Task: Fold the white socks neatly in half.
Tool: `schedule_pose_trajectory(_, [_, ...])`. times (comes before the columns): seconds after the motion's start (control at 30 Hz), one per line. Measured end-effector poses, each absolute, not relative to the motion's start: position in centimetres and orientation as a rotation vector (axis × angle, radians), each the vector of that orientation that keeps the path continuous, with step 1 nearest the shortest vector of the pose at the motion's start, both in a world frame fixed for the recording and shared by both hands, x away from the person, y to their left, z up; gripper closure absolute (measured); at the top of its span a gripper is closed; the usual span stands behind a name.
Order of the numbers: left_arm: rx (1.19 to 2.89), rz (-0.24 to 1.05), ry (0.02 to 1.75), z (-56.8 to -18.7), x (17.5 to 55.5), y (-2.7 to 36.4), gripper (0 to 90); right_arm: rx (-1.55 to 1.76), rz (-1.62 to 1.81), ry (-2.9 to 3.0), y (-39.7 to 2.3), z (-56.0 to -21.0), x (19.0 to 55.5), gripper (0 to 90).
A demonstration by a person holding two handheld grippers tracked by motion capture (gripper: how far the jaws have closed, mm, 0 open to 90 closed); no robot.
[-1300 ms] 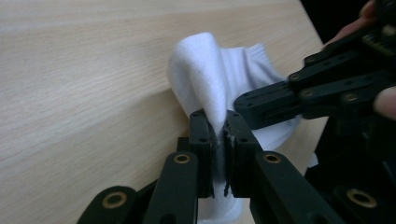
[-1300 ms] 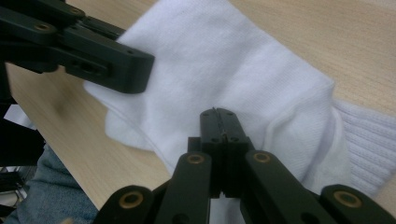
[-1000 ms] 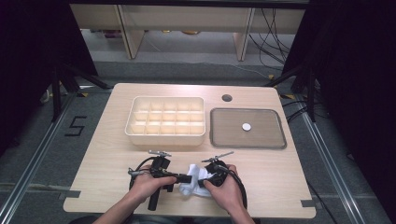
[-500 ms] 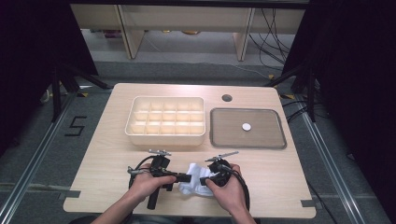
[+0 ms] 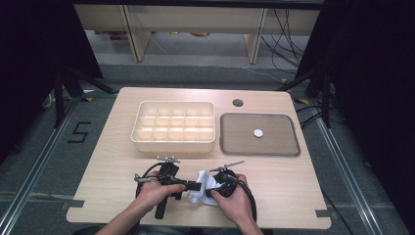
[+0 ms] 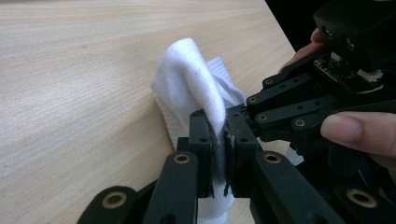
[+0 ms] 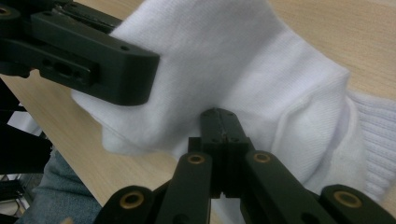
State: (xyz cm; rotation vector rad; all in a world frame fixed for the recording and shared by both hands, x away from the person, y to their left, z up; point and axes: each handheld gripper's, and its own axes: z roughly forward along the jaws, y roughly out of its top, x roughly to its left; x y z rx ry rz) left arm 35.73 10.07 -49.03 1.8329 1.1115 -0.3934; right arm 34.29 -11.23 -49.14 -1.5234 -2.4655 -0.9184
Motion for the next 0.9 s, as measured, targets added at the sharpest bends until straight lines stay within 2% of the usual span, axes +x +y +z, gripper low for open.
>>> schedule_pose_trajectory(0.23, [1.856, -0.358, 1.091, -49.0, 35.8, 10.4, 82.4, -1.544, -0.998, -2.415, -12.2, -47.9, 34.3, 90.0])
schedule_pose_trajectory(0.37, [1.857, -0.353, 1.118, -48.9, 35.8, 10.3, 82.3, -1.655, -1.020, -2.442, -15.4, -46.3, 34.8, 90.0])
schedule_pose_trajectory(0.5, [1.860, -0.355, 1.098, -48.9, 35.9, 10.3, 82.3, -1.776, -0.967, -2.422, -18.4, -46.5, 35.2, 90.0])
schedule_pose_trajectory(0.67, [1.845, -0.352, 1.111, -48.8, 35.9, 10.1, 82.2, -1.785, -0.965, -2.399, -18.8, -47.5, 35.0, 90.0])
schedule_pose_trajectory(0.9, [1.869, -0.340, 1.112, -48.5, 36.0, 10.0, 82.1, -1.755, -0.936, -2.372, -17.4, -48.4, 34.8, 90.0])
